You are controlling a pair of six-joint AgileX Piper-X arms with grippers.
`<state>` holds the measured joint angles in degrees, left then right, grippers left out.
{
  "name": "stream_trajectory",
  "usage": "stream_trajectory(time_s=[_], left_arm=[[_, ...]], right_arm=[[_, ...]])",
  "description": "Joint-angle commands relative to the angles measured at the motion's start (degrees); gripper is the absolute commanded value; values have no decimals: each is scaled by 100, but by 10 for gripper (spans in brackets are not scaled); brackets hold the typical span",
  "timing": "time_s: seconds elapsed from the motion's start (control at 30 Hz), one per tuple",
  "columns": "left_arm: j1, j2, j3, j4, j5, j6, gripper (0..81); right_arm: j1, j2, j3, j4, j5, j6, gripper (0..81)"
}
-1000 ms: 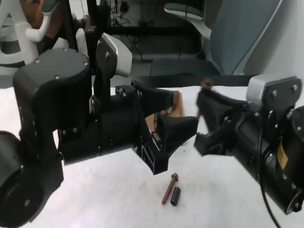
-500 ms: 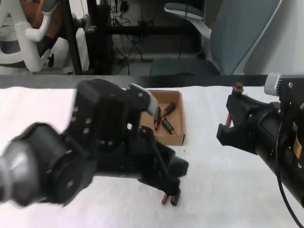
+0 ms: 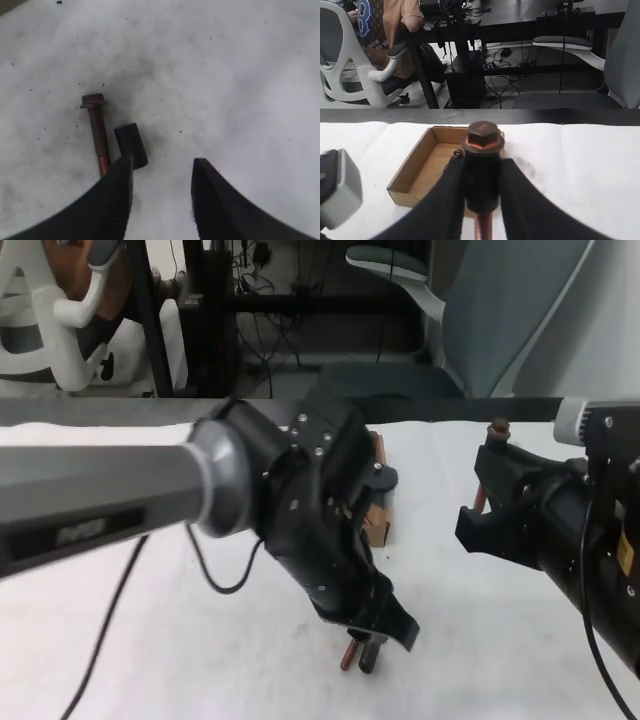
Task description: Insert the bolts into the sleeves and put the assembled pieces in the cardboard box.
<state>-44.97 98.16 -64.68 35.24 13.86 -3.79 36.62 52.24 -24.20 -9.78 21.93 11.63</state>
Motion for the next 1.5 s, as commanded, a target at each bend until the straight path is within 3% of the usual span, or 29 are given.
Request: stream_trajectory(time_s=[0.0, 0.27, 0.67, 1.07, 1.47], left_arm=[[-121, 239, -244, 294, -102, 31, 364], [-299, 673, -317, 315, -528, 31, 364], [-299, 1222, -322, -56, -567, -141, 364], [-299, 1278, -989, 329, -975, 288, 364], [-299, 1925, -1474, 1328, -753, 331, 364]], right_arm=[[-30, -65, -99, -17, -78, -4, 6], [-30, -65, -99, -19, -446, -4, 6], [-30, -65, -99, -19, -933, -4, 6], [-30, -65, -99, 11, -940, 254, 6], [-30, -65, -99, 11, -940, 254, 6]])
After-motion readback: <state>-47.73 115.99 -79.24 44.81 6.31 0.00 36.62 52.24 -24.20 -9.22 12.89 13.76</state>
